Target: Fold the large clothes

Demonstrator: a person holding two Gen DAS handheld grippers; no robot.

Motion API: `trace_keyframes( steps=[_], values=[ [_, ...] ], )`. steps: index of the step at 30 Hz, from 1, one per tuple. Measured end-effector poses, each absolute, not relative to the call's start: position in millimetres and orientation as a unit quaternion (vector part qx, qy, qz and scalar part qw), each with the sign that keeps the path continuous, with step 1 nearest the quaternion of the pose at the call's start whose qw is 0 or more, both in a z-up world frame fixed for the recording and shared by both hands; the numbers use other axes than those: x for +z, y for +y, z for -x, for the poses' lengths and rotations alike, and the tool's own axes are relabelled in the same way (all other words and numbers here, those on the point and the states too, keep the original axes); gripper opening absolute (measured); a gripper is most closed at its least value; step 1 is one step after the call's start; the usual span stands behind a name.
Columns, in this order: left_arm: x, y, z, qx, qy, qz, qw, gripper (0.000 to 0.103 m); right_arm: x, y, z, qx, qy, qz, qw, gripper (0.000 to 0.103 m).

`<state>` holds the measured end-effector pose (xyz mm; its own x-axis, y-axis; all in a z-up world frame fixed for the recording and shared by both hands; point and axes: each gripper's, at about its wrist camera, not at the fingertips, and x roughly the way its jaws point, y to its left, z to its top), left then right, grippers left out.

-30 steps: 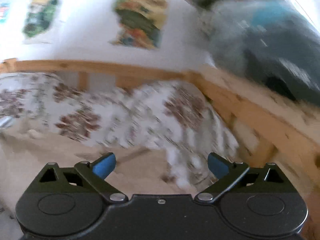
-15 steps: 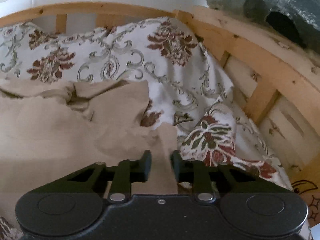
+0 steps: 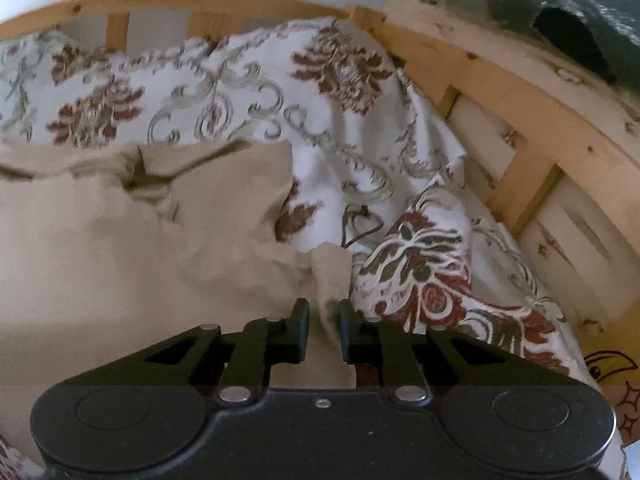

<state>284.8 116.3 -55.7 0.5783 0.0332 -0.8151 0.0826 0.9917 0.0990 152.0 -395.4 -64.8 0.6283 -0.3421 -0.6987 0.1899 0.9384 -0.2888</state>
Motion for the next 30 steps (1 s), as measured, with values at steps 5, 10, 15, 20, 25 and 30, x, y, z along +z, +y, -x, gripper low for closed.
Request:
trace_keyframes(
  steps=[5,10,15,20,25,30],
  values=[
    [-79,119,-295,0.022,0.453,-0.037,0.891,0.07,-88,-382,-157,-0.138,0.432,0.156,0.878,0.019],
    [-66,115,-288,0.061,0.442,-0.049,0.894,0.071,-97,-372,-161,-0.134,0.437,0.202,0.866,0.018],
    [-17,101,-255,0.072,0.376,-0.017,0.924,0.091,-57,-361,-149,-0.162,0.38,0.17,0.895,0.061],
    [-11,58,-235,0.007,0.329,0.024,0.944,0.098,-25,-287,-143,-0.111,0.266,0.15,0.946,0.096],
    [-41,29,-229,-0.019,0.314,-0.032,0.949,0.098,-44,-225,-162,-0.042,0.185,0.223,0.956,0.102],
    [-70,30,-240,-0.004,0.312,-0.055,0.949,0.098,-83,-236,-188,-0.082,0.263,0.229,0.934,0.098]
  ],
)
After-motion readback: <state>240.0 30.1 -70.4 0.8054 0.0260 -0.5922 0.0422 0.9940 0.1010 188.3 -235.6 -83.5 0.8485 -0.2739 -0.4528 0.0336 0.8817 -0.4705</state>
